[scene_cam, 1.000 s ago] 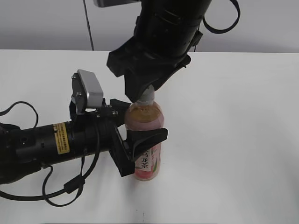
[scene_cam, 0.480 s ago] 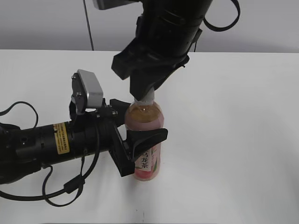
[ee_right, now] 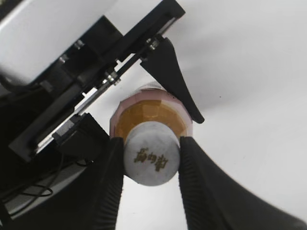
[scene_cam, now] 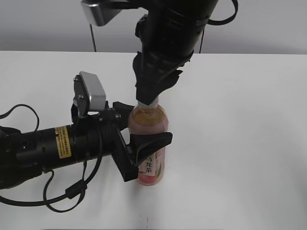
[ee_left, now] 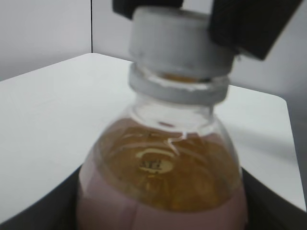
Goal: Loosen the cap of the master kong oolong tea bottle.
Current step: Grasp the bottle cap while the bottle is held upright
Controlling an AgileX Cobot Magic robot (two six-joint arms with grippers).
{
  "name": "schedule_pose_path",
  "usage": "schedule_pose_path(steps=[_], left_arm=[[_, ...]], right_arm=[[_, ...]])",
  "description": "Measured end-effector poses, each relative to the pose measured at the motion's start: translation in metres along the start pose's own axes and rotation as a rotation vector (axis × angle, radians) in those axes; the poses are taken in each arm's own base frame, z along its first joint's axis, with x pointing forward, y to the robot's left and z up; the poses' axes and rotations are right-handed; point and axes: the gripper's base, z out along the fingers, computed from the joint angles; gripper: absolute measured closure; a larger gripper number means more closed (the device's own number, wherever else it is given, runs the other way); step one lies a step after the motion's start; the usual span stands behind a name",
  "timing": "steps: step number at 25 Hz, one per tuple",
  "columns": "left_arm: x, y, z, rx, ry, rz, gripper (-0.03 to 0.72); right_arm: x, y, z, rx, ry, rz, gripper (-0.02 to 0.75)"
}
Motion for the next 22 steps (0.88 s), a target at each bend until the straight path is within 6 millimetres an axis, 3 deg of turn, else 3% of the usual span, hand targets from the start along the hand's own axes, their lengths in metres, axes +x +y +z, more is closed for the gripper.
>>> schedule_pose_path(steps=[22], left_arm=[[0.0,-0.0001,0.0,0.001,0.0,0.001,0.228]], right_arm=[[-0.0005,-0.0001,-0.0007,0.002,-0.002,-1.063,0.468]])
